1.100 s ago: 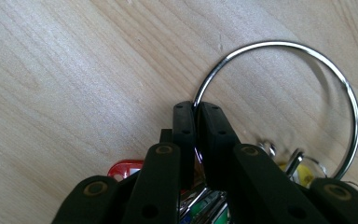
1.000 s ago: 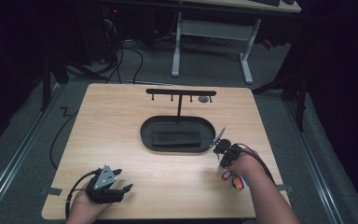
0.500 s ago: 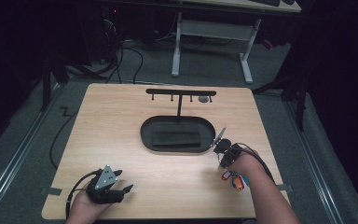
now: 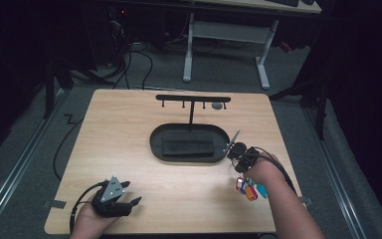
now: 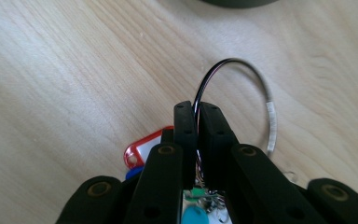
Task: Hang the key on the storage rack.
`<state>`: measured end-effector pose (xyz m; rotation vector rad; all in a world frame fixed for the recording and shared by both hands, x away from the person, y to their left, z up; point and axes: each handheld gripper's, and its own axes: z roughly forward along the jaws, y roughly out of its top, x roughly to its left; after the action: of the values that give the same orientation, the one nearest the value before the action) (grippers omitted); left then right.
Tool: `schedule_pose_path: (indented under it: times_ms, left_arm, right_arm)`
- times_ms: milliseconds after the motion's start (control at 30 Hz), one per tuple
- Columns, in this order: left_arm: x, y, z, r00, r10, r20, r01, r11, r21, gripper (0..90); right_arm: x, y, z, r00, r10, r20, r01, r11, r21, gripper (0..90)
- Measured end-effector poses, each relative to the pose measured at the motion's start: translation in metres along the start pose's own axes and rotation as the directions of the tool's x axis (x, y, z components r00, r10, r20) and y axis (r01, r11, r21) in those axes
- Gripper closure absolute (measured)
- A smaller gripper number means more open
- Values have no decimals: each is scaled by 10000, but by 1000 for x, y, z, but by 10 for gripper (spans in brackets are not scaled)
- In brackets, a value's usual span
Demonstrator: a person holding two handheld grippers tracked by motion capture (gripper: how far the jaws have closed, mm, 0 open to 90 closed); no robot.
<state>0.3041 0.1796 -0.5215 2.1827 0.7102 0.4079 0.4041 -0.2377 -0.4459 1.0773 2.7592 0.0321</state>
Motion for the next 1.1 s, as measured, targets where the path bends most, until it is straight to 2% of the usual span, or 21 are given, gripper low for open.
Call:
schedule_pose_path:
  times_ms: [300,567,1100]
  left_arm:
    - [0,-1,-1,10000,6,-35,-6,10000,5,330]
    - [-1,-1,-1,10000,25,-46,-25,10000,0,330]
    - [-1,-1,-1,10000,19,-40,-19,10000,10,330]
  right_arm:
    - [-2,-6,-41,9985,-30,540,51,9992,-398,874]
    - [-2,-9,-61,9965,-58,834,107,9982,-584,875]
    - [-4,-6,-112,9968,168,778,-75,9929,-1188,876]
